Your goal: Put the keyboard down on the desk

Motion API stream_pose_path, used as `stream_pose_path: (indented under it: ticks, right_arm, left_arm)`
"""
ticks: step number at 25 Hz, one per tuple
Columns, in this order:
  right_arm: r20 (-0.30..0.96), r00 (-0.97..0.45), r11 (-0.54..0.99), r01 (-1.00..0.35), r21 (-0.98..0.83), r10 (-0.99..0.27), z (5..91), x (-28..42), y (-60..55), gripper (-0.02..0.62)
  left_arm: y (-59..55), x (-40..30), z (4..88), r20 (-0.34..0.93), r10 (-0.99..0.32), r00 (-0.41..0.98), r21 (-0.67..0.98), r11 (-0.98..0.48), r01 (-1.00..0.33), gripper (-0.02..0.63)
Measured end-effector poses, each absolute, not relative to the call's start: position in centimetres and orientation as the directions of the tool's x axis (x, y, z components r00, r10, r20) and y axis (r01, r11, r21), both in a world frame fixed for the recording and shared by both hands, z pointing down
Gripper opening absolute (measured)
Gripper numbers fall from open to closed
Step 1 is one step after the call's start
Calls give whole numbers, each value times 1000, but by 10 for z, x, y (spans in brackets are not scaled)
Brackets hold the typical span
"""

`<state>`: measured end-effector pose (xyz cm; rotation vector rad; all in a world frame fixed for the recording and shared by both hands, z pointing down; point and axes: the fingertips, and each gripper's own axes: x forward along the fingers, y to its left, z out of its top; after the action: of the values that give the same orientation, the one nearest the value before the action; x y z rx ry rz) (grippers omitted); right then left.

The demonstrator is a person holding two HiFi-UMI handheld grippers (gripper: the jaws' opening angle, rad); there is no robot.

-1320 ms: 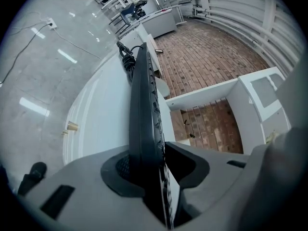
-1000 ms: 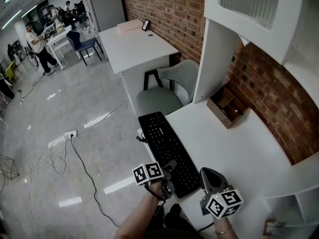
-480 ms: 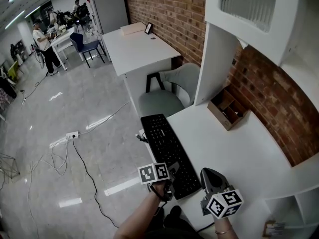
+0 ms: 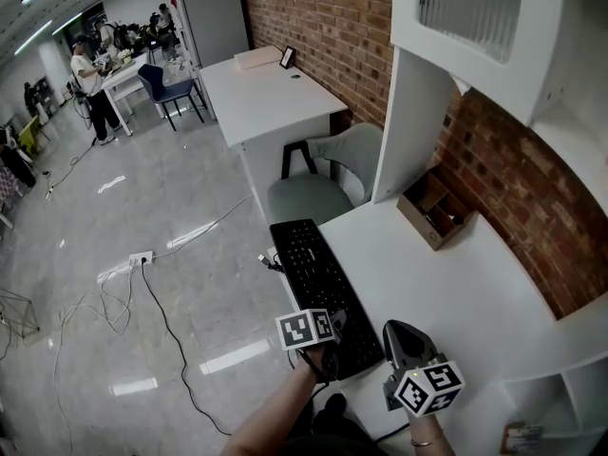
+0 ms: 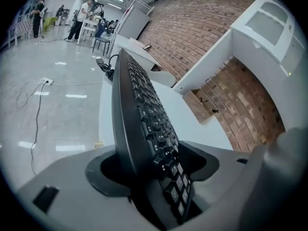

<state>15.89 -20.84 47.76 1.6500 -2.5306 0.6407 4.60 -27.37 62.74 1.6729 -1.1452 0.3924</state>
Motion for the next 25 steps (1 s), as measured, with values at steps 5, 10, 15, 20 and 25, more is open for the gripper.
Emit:
stream_pose_path:
  ticks: [5, 10, 15, 20, 25]
  right_arm:
    - [265, -435, 351, -883, -311, -860, 478, 159, -209, 6]
    - [260, -443, 360, -879, -312, -858, 478, 156, -209, 6]
    - [262, -441, 357, -880, -313, -858, 479, 159, -209, 6]
    - [267, -447, 363, -879, -309, -854, 478, 153, -210, 6]
    - [269, -473, 391, -868, -305, -839, 478, 143, -207, 5]
  left_arm:
    - [-275, 50, 629, 740, -493, 458, 521, -10, -853, 313]
    - [-270, 40, 631, 768, -492, 411, 467, -8, -884, 325]
    - [-270, 39, 632, 774, -501, 387, 441, -13, -897, 340]
    - [-272, 43, 632, 812, -484, 326, 364, -16, -931, 379]
    - [-265, 9, 614, 790, -554, 261, 284, -47, -958, 377]
